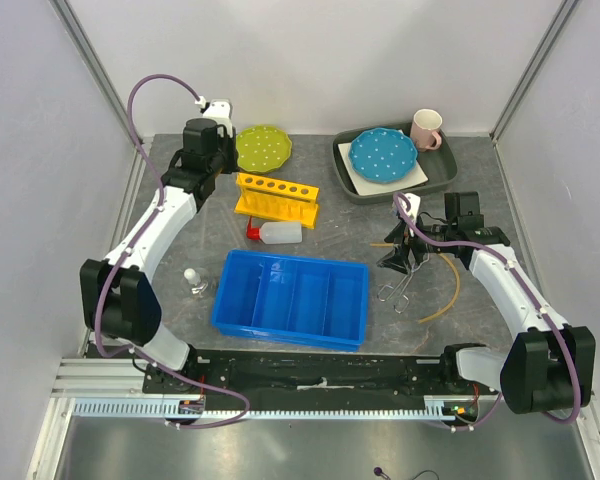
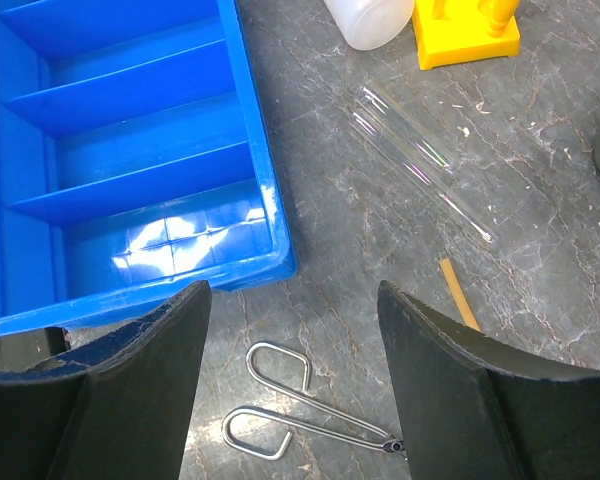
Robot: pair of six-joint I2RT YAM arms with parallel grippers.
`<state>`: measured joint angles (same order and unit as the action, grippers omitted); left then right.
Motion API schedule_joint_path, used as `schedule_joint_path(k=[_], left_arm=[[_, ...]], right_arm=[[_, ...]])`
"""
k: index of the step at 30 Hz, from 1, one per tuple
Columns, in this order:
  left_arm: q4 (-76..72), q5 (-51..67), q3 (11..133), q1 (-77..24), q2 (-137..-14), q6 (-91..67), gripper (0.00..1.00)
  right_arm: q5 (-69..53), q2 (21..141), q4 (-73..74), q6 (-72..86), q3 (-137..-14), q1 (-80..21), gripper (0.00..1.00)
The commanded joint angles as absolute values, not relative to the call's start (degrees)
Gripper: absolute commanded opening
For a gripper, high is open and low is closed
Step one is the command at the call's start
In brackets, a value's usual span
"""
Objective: Organize the chemistry lab equipment
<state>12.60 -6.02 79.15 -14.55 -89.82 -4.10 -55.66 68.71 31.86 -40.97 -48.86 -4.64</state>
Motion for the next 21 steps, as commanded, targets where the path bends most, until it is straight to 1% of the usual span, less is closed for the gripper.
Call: schedule_joint_path(k=[1,15,21], left_arm=[[7.8,-7.1,81.8,-14.0,-91.3,-0.8,0.08],[6.3,-4.6,81.7,-13.4,-93.7,-1.1,0.08],[6.0,-3.7,80.9,-13.4,-91.1,-2.0,0.07]], right_arm=[[-57.7,68.6,30.5,-43.1,-48.9,-4.5,0.75],[-57.9,70.4,31.1,-43.6,-49.2,-4.2,0.75],[-58.1,70.7,31.4,-43.9,-49.4,-4.1,0.75]])
